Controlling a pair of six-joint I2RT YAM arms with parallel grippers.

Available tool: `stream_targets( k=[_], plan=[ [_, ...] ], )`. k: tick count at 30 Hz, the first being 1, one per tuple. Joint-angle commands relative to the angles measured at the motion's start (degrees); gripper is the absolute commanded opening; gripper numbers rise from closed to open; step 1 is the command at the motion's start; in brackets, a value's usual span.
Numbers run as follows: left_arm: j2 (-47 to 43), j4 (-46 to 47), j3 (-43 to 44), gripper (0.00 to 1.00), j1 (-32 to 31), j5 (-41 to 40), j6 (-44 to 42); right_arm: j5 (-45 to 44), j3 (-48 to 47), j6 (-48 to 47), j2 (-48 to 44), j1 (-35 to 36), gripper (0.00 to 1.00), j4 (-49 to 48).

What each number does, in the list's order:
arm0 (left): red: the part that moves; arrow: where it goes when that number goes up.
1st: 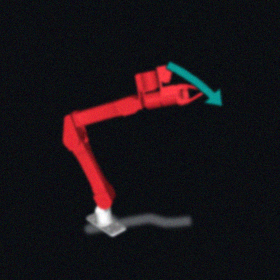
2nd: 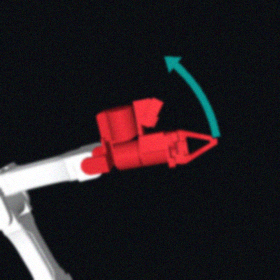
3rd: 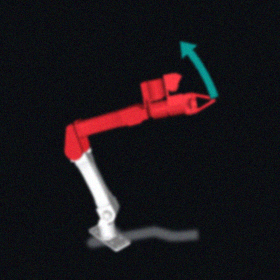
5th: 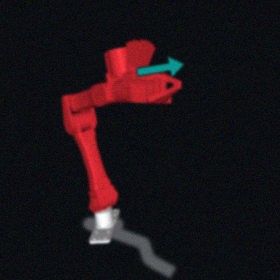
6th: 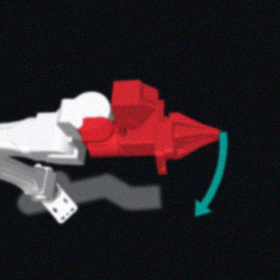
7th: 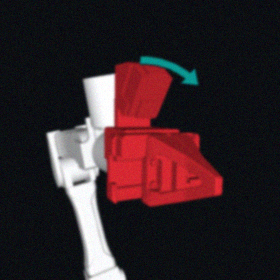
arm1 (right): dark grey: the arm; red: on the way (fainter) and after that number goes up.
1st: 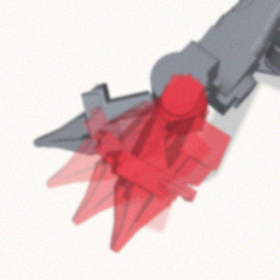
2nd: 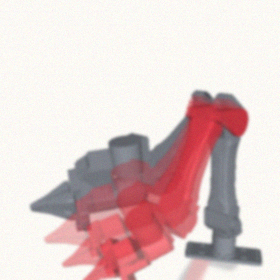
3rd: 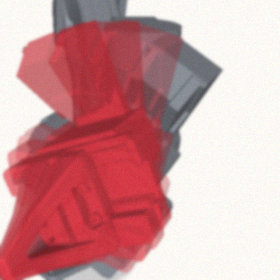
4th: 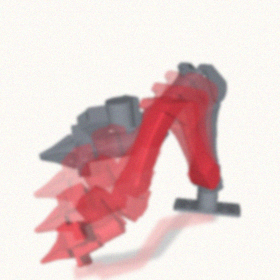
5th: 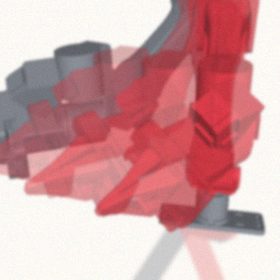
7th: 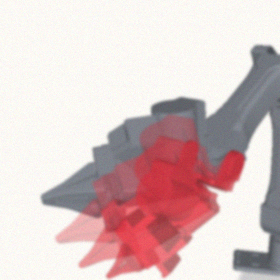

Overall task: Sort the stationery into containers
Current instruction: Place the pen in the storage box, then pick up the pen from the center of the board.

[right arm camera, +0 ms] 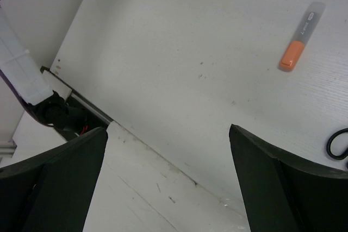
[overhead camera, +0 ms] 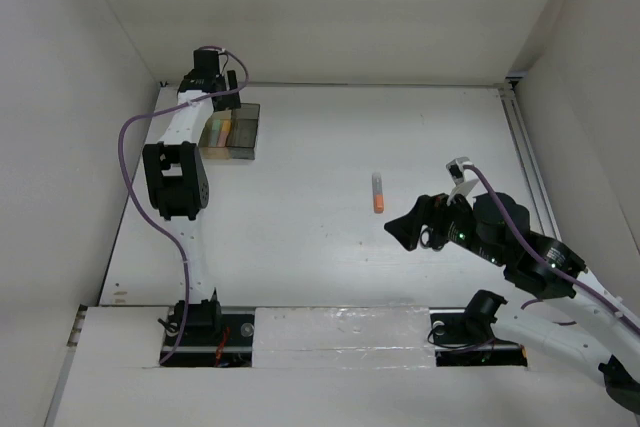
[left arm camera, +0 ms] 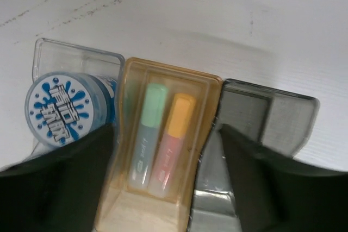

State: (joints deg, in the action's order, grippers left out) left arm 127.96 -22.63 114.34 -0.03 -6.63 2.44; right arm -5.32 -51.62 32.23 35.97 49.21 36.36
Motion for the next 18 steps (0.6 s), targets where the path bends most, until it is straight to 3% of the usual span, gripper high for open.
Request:
stream_targets(
  k=[1,2,5,8,12,13,16,18],
  plan=[
    [-11.4,0.3,2.4,0.81,-3.4,-1.2,3.5,-1.3,-0.9,-0.4,0.8,0.4,1.0,-2.9],
    [-13.0,0.3,1.9,1.0,-4.4,-1.2,3.5,-1.9,-2.3,-1.2,0.8,0.4,1.0,-2.9],
    [-18.3,-0.2,0.6,1.0,-10.9,-2.5,4.9,-7.0,-5.7,-2.0,1.3,0.4,1.0,-0.2],
    [-20.4,-4.0,0.6,1.0,-16.4,1.5,7.7,-13.4,-8.5,-2.6,1.3,0.4,1.0,3.0],
    [-24.6,0.6,-7.8,1.0,-16.4,19.7,17.9,-17.5,-12.3,-2.6,1.3,0.4,1.0,5.2],
    [-26.1,3.2,-14.6,1.0,-17.2,22.2,20.0,-18.2,-12.3,-2.6,1.3,0.4,1.0,5.7],
    [-32.7,10.1,-25.1,1.0,-23.6,17.5,21.0,-18.2,-12.3,-2.6,1.3,0.4,1.0,6.4],
    [-33.5,10.2,-27.1,1.0,-31.7,7.3,22.3,-18.2,-12.3,-2.6,1.3,0.4,1.0,6.4]
  ],
)
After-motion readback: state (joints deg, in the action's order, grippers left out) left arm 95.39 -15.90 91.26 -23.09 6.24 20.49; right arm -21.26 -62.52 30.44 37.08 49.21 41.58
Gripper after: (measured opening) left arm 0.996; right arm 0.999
